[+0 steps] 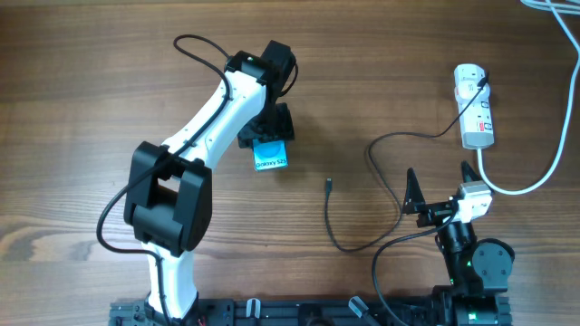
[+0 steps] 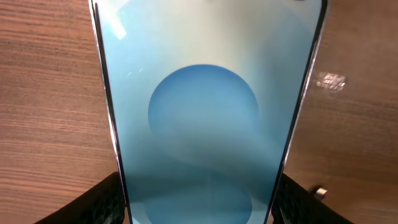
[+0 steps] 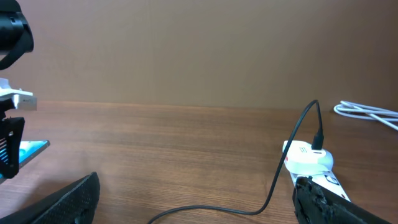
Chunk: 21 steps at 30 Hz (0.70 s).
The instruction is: Plug charger to phone and switch on socket
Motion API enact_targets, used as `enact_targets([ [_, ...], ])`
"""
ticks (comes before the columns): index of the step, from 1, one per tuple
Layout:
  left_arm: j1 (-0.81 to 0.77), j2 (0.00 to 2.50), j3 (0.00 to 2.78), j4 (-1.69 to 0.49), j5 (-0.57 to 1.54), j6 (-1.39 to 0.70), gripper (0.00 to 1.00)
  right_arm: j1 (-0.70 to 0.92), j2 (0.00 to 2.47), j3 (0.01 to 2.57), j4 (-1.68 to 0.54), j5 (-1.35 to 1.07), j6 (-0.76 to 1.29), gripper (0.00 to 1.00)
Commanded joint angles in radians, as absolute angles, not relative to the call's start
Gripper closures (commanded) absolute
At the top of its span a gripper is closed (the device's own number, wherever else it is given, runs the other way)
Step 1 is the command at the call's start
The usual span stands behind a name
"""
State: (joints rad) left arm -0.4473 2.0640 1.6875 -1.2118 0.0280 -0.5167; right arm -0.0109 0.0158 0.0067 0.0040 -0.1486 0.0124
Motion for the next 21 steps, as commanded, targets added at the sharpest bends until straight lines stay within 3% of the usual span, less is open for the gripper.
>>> enact_targets([
  [1,-0.451,2.053,1.701,-1.256,0.041,-0.479,0.36,-0.007,0.011,0.005,0.008,-0.138,0.002,0.00],
  [4,-0.449,2.022,1.740,-1.304,0.044,-0.478,0.36,-0.007,0.011,0.005,0.061,-0.183,0.056,0.00],
  [6,-0.449,1.983,1.776,-1.322,0.097,-0.479,0.36,-0.007,0.011,0.006,0.054,-0.424,0.344,0.00],
  [8,-0.434,1.902,1.814,-1.313,0.352,-0.479,0.36,-0.007,0.011,0.005,0.105,-0.581,0.731,0.00],
  [12,-0.383,1.839,1.820,-1.286,0.604,-0.484,0.35,-0.007,0.011,0.055,0.281,-0.713,0.837,0.00],
  [14,-0.336,1.830,1.820,-1.283,0.727,-0.514,0.35,-0.007,0.027,0.183,0.221,-0.715,0.802,0.00],
  [18,-0.231,1.831,1.820,-1.283,1.005,-0.514,0.35,-0.007,0.221,0.558,-0.356,-0.568,0.490,0.00],
  [21,-0.186,1.831,1.820,-1.282,1.143,-0.514,0.35,-0.007,0.394,0.715,-0.519,-0.606,0.424,0.00],
])
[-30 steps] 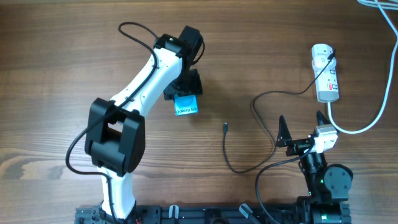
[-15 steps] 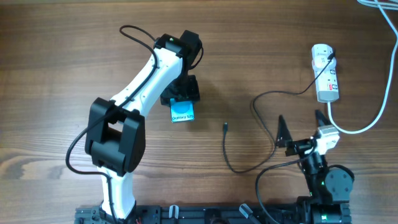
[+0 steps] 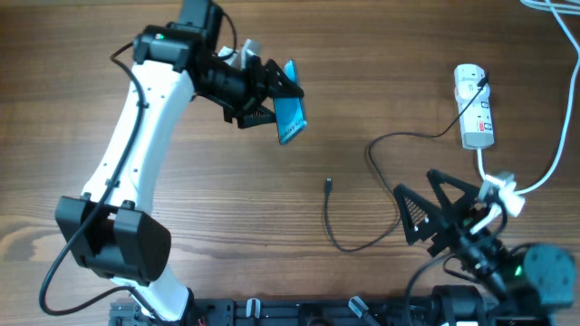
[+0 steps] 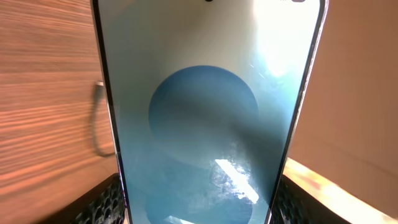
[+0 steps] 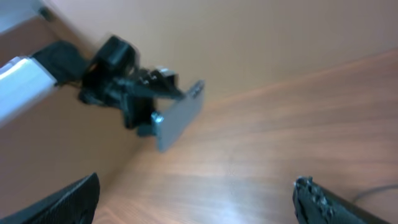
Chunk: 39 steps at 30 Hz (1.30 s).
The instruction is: Plug charger to phone and switch on socket
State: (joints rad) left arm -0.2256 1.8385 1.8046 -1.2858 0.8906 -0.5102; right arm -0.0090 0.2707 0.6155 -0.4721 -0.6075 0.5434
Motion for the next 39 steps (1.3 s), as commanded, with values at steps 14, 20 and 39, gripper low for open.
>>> enact_targets([
  [14,-0.147,1.831,1.820,-1.165,1.115,-0.671,0.35,0.622,0.983,1.279,-0.912,0.004,0.599,0.01],
  [20,-0.161,1.831,1.820,-1.163,1.179,-0.772,0.35,0.964,1.386,1.513,-0.828,0.555,0.744,0.01],
  [39,-0.161,1.831,1.820,-1.163,1.279,-0.772,0.34,0.886,1.469,1.513,-0.640,0.523,0.733,0.31],
])
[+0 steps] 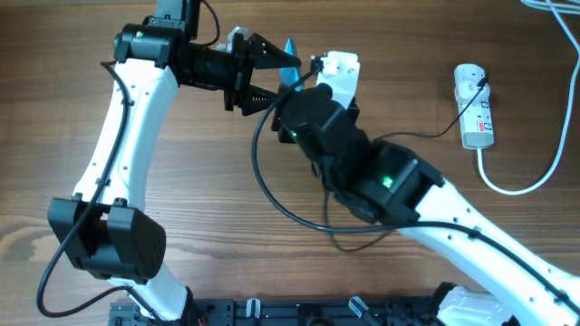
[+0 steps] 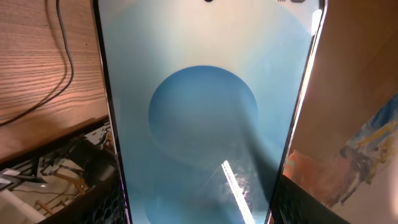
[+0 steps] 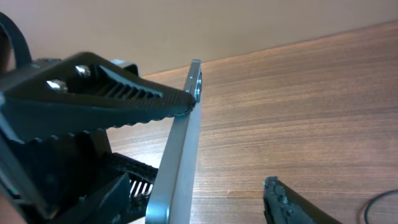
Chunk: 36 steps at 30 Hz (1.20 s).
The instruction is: Plug charger to phone and switch on socket
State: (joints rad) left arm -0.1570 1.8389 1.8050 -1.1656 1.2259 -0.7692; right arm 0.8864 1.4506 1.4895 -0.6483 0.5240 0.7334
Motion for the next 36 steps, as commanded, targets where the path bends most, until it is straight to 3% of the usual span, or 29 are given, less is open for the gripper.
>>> enact_targets([
  [1,-0.161,1.831,1.820,-1.163,1.279,-0.772,0.34,0.886,1.469,1.513,-0.636,0.531,0.733,0.36],
  [2,-0.160,1.831,1.820,-1.163,1.279,-0.772,0.34,0.886,1.469,1.513,-0.633,0.531,0.732,0.42],
  [4,-0.161,1.831,1.820,-1.163,1.279,-0.772,0.34,0.886,1.469,1.513,-0.632,0.542,0.732,0.45],
  [6,-0.161,1.831,1.820,-1.163,1.279,-0.772,0.34,0.886,1.469,1.513,-0.632,0.550,0.732,0.59],
  [10,-0.161,1.831,1.820,-1.163,1.280,-0.772,0.33,0.886,1.469,1.513,-0.621,0.549,0.733,0.73],
  [17,-0.161,1.831,1.820,-1.163,1.279,-0.776,0.32,0.886,1.469,1.513,-0.606,0.542,0.735,0.82],
  [21,-0.161,1.831,1.820,-1.162,1.279,-0.776,0.31,0.886,1.469,1.513,-0.606,0.537,0.736,0.94],
  [25,-0.161,1.831,1.820,-1.162,1.279,-0.775,0.30,0.886,1.469,1.513,-0.603,0.521,0.749,0.95],
  [27,-0.161,1.831,1.820,-1.162,1.279,-0.775,0.25,0.886,1.469,1.513,-0.603,0.516,0.807,0.95],
  [28,-0.161,1.831,1.820,-1.161,1.279,-0.775,0.06,0.886,1.468,1.513,-0.604,0.516,0.873,0.96],
  [29,-0.161,1.831,1.820,-1.158,1.279,-0.775,0.00,0.886,1.465,1.513,-0.604,0.516,0.978,0.96],
  [36,-0.161,1.831,1.820,-1.154,1.278,-0.775,0.03,0.886,1.407,1.513,-0.625,0.569,1.690,0.96],
])
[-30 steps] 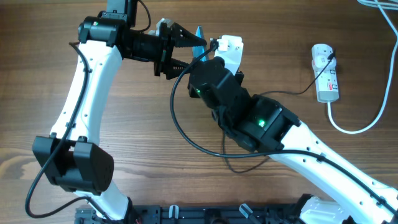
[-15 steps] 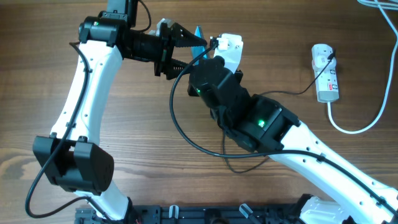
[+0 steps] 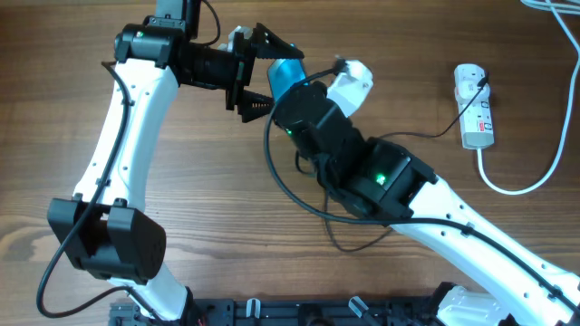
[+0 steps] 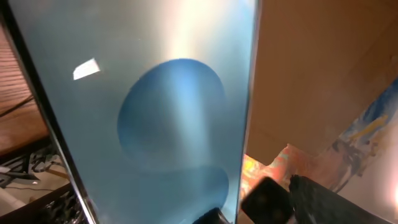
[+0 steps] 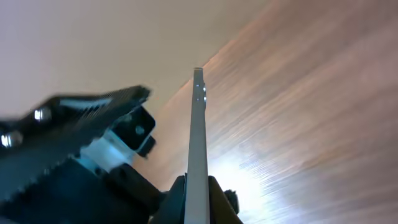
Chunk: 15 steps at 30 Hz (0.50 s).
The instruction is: Plug charger to phone and switch on socket
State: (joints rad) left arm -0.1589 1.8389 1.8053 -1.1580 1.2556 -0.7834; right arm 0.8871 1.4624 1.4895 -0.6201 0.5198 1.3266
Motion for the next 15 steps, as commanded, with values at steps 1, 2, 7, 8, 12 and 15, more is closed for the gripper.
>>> enact_targets([
  [1,-0.161,1.831,1.820,-1.154,1.278,-0.775,0.07,0.886,1.402,1.513,-0.636,0.568,1.795,0.96],
  [2,-0.161,1.831,1.820,-1.154,1.278,-0.775,0.15,0.886,1.400,1.513,-0.661,0.568,1.957,0.96],
  [7,-0.161,1.831,1.820,-1.154,1.278,-0.775,0.39,0.886,1.401,1.513,-0.691,0.569,2.072,0.95],
  [8,-0.161,1.831,1.820,-1.155,1.279,-0.776,0.50,0.886,1.401,1.513,-0.688,0.569,2.072,0.96],
  [12,-0.161,1.831,1.820,-1.155,1.279,-0.803,0.50,0.886,1.401,1.513,-0.684,0.568,2.072,0.96],
  [15,-0.161,1.831,1.820,-1.155,1.279,-0.821,0.62,0.886,1.401,1.513,-0.678,0.567,2.071,0.96],
])
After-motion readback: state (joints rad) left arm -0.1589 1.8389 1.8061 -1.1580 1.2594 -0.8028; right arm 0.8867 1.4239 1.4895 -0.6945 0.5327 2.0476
